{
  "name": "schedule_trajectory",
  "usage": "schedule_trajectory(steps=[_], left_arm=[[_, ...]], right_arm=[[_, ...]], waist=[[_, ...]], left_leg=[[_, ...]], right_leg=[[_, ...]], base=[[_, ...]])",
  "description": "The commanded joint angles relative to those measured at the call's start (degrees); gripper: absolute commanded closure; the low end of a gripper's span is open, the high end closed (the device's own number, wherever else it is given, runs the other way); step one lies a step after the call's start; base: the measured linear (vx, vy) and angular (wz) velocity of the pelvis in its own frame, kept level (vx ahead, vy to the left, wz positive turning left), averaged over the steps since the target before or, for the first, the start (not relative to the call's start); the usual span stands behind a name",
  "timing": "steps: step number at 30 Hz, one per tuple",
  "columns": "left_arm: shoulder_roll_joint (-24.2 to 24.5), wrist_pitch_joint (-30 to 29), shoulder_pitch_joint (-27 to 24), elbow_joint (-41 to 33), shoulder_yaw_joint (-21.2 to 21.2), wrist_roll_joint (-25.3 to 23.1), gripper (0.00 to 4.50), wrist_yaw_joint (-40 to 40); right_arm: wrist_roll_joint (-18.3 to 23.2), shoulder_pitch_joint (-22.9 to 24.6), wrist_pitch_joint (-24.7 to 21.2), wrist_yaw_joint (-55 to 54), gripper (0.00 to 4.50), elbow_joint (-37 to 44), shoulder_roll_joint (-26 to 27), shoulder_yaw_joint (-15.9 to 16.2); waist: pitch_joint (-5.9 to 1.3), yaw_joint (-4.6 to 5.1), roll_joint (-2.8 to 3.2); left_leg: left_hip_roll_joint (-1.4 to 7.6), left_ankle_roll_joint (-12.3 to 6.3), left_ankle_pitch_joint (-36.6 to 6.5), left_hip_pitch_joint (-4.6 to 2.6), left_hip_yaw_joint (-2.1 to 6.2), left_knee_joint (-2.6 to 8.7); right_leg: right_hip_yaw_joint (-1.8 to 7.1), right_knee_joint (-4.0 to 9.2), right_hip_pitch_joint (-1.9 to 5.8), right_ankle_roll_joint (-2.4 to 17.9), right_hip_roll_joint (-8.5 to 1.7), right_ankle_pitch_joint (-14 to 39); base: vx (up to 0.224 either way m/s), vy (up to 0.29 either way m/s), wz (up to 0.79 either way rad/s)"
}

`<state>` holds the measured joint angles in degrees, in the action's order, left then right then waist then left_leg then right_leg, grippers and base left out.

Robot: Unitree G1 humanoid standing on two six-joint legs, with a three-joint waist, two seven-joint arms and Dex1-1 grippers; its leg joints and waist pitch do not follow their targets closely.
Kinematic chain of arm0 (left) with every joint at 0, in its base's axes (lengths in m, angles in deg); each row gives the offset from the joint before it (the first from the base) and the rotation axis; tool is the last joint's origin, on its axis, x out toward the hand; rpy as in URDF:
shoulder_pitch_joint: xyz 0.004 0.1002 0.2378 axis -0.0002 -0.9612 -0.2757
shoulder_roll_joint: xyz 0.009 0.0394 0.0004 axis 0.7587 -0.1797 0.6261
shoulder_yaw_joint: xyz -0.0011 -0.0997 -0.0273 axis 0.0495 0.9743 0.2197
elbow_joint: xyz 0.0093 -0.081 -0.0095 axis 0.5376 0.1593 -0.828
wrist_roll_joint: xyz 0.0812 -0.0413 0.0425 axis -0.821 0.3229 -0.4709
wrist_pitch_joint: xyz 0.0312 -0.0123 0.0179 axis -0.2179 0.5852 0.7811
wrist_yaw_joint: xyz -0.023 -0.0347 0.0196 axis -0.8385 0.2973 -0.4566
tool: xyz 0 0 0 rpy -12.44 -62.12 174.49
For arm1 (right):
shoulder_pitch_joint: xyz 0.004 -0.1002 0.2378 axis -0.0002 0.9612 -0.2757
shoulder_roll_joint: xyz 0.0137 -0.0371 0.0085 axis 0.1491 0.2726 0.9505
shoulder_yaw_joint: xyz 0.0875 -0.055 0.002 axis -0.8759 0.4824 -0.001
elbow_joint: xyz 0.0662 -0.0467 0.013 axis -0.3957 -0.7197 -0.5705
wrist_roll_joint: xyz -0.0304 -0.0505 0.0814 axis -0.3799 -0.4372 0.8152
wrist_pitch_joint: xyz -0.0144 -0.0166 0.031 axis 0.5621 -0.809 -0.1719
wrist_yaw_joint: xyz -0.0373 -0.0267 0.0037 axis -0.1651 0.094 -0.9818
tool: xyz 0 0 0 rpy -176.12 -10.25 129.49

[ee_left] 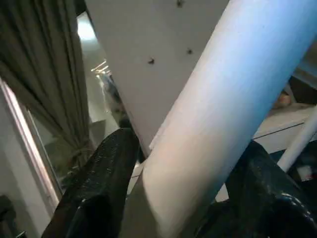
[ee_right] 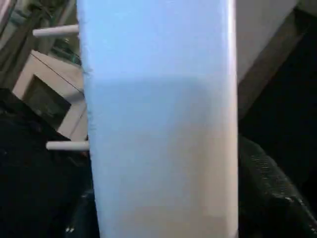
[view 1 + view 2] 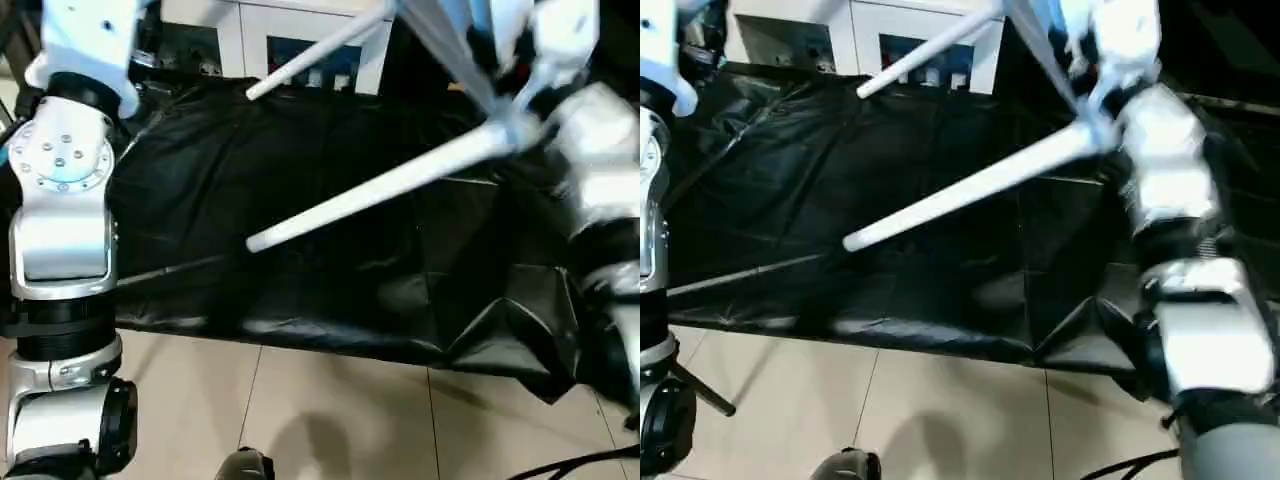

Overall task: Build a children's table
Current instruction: Flip table

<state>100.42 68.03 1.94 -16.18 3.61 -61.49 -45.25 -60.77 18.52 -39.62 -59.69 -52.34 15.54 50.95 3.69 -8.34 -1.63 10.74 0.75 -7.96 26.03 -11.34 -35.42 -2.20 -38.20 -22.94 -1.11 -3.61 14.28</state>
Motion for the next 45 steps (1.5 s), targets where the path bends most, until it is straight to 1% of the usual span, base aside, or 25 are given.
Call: schedule_trajectory(steps=[1, 3, 4, 5, 9, 11, 13, 15, 17, 18, 20, 21, 22, 23, 25, 26, 27, 29, 30, 33, 34, 40, 42, 43, 45], left_arm=[[-1.8, -2.1, 0.3, 0.2, 1.1, 2.2, 1.94, -1.5], [-1.8, -2.6, 0.3, -0.1, 1.1, 2.1, 1.97, -1.6], [-1.5, -2.7, 0.1, -0.2, 0.9, 2.0, 1.98, -1.5], [-1.5, -2.7, 0.1, -0.2, 0.9, 2.0, 1.98, -1.5], [-1.2, -3.1, -0.1, -0.2, 0.8, 1.9, 2.01, -1.6], [-1.0, -4.0, -0.2, -0.2, 0.7, 1.5, 2.01, -1.9], [-0.9, -4.2, -0.2, -0.1, 0.7, 1.5, 2.03, -1.9], [-0.9, -4.6, -0.4, 0.2, 0.8, 1.2, 2.05, -2.2], [-0.8, -4.7, -0.5, 0.3, 0.9, 1.1, 2.06, -2.2], [-0.6, -4.9, -0.6, 0.4, 1.0, 0.9, 2.07, -2.4], [-0.4, -4.9, -0.6, 0.6, 1.1, 0.9, 2.07, -2.3], [-0.1, -4.9, -0.6, 0.7, 1.2, 0.8, 2.07, -2.3], [0.3, -4.9, -0.6, 0.8, 1.1, 0.8, 2.08, -2.2], [0.3, -4.9, -0.6, 0.8, 1.1, 0.8, 2.08, -2.2], [0.5, -5.1, -0.6, 0.8, 1.1, 0.9, 2.11, -2.1], [0.8, -5.3, -0.7, 0.7, 1.0, 0.8, 2.12, -2.0], [0.8, -5.3, -0.7, 0.7, 1.0, 0.8, 2.12, -2.0], [1.1, -5.4, -0.8, 0.8, 1.0, 0.6, 2.14, -1.8], [1.1, -5.4, -0.8, 0.8, 1.0, 0.6, 2.15, -1.8], [1.7, -5.3, -1.0, 1.0, 1.4, 0.5, 2.16, -1.6], [1.8, -5.3, -1.1, 1.0, 1.4, 0.6, 2.18, -1.6], [2.3, -5.3, -1.0, 1.4, 1.4, 0.7, 2.21, -1.7], [2.5, -5.3, -0.9, 1.5, 1.4, 0.7, 2.22, -1.7], [2.5, -5.3, -0.9, 1.5, 1.4, 0.7, 2.22, -1.7], [2.6, -5.3, -0.9, 1.6, 1.3, 0.8, 2.23, -1.7]], right_arm=[[0.7, -2.5, 2.1, 3.1, 1.45, 3.3, 0.4, 1.5], [0.6, -2.6, 2.4, 3.4, 1.33, 3.3, 0.5, 1.6], [-0.7, -3.1, 6.0, 2.1, 1.2, 3.3, 0.5, 1.7], [-0.7, -3.1, 6.0, 2.1, 1.2, 3.3, 0.5, 1.7], [1.2, -3.8, 9.8, 2.8, 1.0, 4.1, 1.5, 0.1], [7.3, -3.4, 12.8, 7.6, 1.0, 7.9, 3.6, -2.2], [9.3, -3.0, 12.6, 9.5, 1.0, 9.3, 4.2, -2.6], [15.8, -0.7, 7.7, 14.1, 1.0, 15.4, 6.4, -3.1], [18.5, 0.3, 5.1, 15.9, 1.0, 17.8, 7.3, -3.2], [21.9, 2.8, 0.0, 18.4, 0.81, 22.0, 8.3, -1.9], [23.1, 6.1, -3.6, 19.7, 0.62, 25.1, 9.1, 0.3], [24.1, 10.5, -7.6, 19.3, 0.62, 27.8, 11.0, 2.7], [23.8, 15.2, -9.7, 17.4, 0.6, 29.2, 13.5, 5.1], [23.8, 15.2, -9.7, 17.4, 0.5, 29.2, 13.5, 5.1], [23.8, 18.9, -10.6, 15.4, 0.26, 29.5, 15.8, 6.3], [22.0, 24.2, -9.7, 12.9, 0.21, 28.6, 18.9, 8.0], [22.0, 24.2, -9.7, 12.9, 0.21, 28.6, 18.9, 8.0], [21.6, 30.8, -9.3, 12.6, 0.08, 28.9, 21.3, 9.7], [21.6, 30.8, -9.3, 12.6, 0.02, 28.9, 21.3, 9.7], [21.3, 38.8, -10.2, 12.1, 0.0, 31.8, 21.7, 10.8], [21.2, 39.3, -10.4, 12.0, 0.0, 32.0, 21.6, 10.8], [18.2, 42.0, -10.7, 2.7, 0.0, 30.5, 23.2, 6.7], [19.4, 40.1, -10.1, -2.4, 0.0, 27.0, 24.9, 2.8], [19.4, 40.1, -10.1, -2.4, 0.0, 27.0, 24.9, 2.8], [22.4, 35.7, -9.0, -4.6, 0.0, 21.2, 26.1, -0.6]], waist=[[-5.13, 0.15, -0.5], [-5.04, 0.24, -0.44], [-4.95, 0.21, -0.32], [-4.85, 0.26, -0.28], [-4.72, 0.35, -0.21], [-4.83, 0.41, -0.29], [-4.8, 0.38, -0.27], [-4.79, 0.33, -0.18], [-4.81, 0.37, -0.08], [-4.9, 0.32, 0.0], [-4.84, 0.1, 0.44], [-4.86, 0.33, 0.3], [-4.89, 0.26, 0.68], [-4.85, 0.51, 0.53], [-5.19, 0.4, 0.73], [-5.06, 0.46, 0.86], [-5.04, 0.41, 0.86], [-4.81, 0.6, 0.88], [-4.8, 0.47, 0.95], [-4.87, 0.6, 0.77], [-4.79, 0.51, 0.82], [-4.54, 0.86, 0.72], [-4.4, 1.08, 0.77], [-4.4, 1.22, 0.8], [-4.46, 1.28, 0.8]], left_leg=[[2.4, -3.14, -3.0, -3.29, 1.13, 2.49], [2.5, -2.83, -4.2, -3.24, 1.18, 2.53], [2.61, -2.0, -6.0, -3.39, 1.25, 2.69], [2.63, -1.33, -7.1, -3.52, 1.23, 2.79], [2.67, -0.27, -9.7, -3.61, 1.27, 3.05], [2.69, -0.34, -10.0, -3.51, 1.38, 3.07], [2.68, -0.98, -9.7, -3.43, 1.36, 3.08], [2.72, -1.43, -9.3, -3.47, 1.41, 3.13], [2.8, -2.03, -8.8, -3.48, 1.53, 3.31], [2.88, -1.88, -8.7, -3.56, 1.57, 3.3], [2.98, -1.55, -8.8, -3.72, 1.7, 3.65], [2.93, -1.07, -9.1, -3.61, 1.73, 3.69], [2.91, -0.4, -9.4, -3.83, 1.75, 3.88], [2.82, 0.59, -10.3, -3.6, 1.87, 4.16], [2.86, 1.82, -10.9, -3.92, 1.75, 4.06], [2.77, 2.33, -10.9, -3.69, 1.78, 4.21], [2.8, 2.67, -11.3, -3.73, 1.75, 4.22], [2.83, 3.74, -14.4, -3.8, 1.86, 4.61], [2.89, 3.96, -15.1, -3.9, 1.86, 4.69], [2.87, 4.19, -14.6, -3.72, 2.01, 4.77], [2.91, 4.1, -14.3, -3.73, 1.98, 4.8], [2.81, 4.76, -16.9, -3.9, 1.95, 5.01], [2.75, 5.34, -18.7, -3.92, 2.09, 5.16], [2.74, 5.53, -18.9, -3.98, 2.07, 5.19], [2.71, 5.82, -20.0, -4.25, 2.05, 5.1]], right_leg=[[1.72, 3.07, 2.01, 13.5, -3.48, -10.9], [1.74, 3.13, 1.99, 13.4, -3.65, -9.6], [1.72, 3.4, 1.84, 13.1, -3.78, -6.8], [1.74, 3.56, 1.68, 12.8, -3.75, -5.4], [1.83, 3.91, 1.51, 11.8, -3.92, -2.3], [1.86, 3.81, 1.66, 11.2, -3.97, -2.5], [1.87, 3.82, 1.6, 10.9, -3.94, -3.3], [1.82, 3.8, 1.57, 11.0, -3.91, -3.6], [1.8, 3.83, 1.64, 10.9, -3.88, -4.3], [1.74, 3.74, 1.55, 11.0, -3.9, -4.3], [1.73, 3.94, 1.58, 10.8, -3.91, -4.5], [1.7, 3.9, 1.57, 10.8, -3.9, -4.2], [1.74, 4.04, 1.46, 10.6, -3.87, -3.9], [1.67, 4.1, 1.54, 10.7, -4.0, -3.0], [1.69, 4.22, 1.33, 11.0, -4.13, -2.4], [1.71, 4.19, 1.27, 10.9, -4.09, -2.3], [1.75, 4.22, 1.14, 10.7, -4.12, -1.9], [1.89, 4.68, 1.06, 10.0, -4.29, 1.3], [1.9, 4.8, 1.01, 9.8, -4.31, 2.0], [1.94, 4.66, 1.29, 9.1, -4.33, 0.9], [1.97, 4.74, 1.21, 8.9, -4.3, 0.7], [2.13, 5.21, 0.81, 8.5, -4.4, 5.8], [2.11, 5.4, 0.77, 8.1, -4.5, 8.3], [2.14, 5.4, 0.66, 8.1, -4.47, 8.6], [2.12, 5.47, 0.55, 7.9, -4.53, 8.9]], base=[[0.0, 0.0, 0.0], [0.0, 0.0, 0.0], [0.0, 0.0, 0.0], [0.0, 0.0, 0.0], [0.0, 0.0, 0.0], [0.0, 0.0, 0.0], [0.0, 0.0, 0.0], [0.0, 0.0, 0.0], [0.0, 0.0, 0.0], [0.0, 0.0, 0.0], [0.0, 0.0, 0.0], [0.0, 0.0, 0.0], [0.0, 0.0, 0.0], [0.0, 0.0, 0.0], [0.0, 0.0, 0.0], [0.0, 0.0, 0.0], [0.0, 0.0, 0.0], [0.0, 0.0, 0.0], [0.0, 0.0, 0.0], [0.0, 0.0, 0.0], [0.0, 0.0, 0.0], [0.0, 0.0, 0.0], [0.0, 0.0, 0.0], [0.0, 0.0, 0.0], [0.0, 0.0, 0.0]])
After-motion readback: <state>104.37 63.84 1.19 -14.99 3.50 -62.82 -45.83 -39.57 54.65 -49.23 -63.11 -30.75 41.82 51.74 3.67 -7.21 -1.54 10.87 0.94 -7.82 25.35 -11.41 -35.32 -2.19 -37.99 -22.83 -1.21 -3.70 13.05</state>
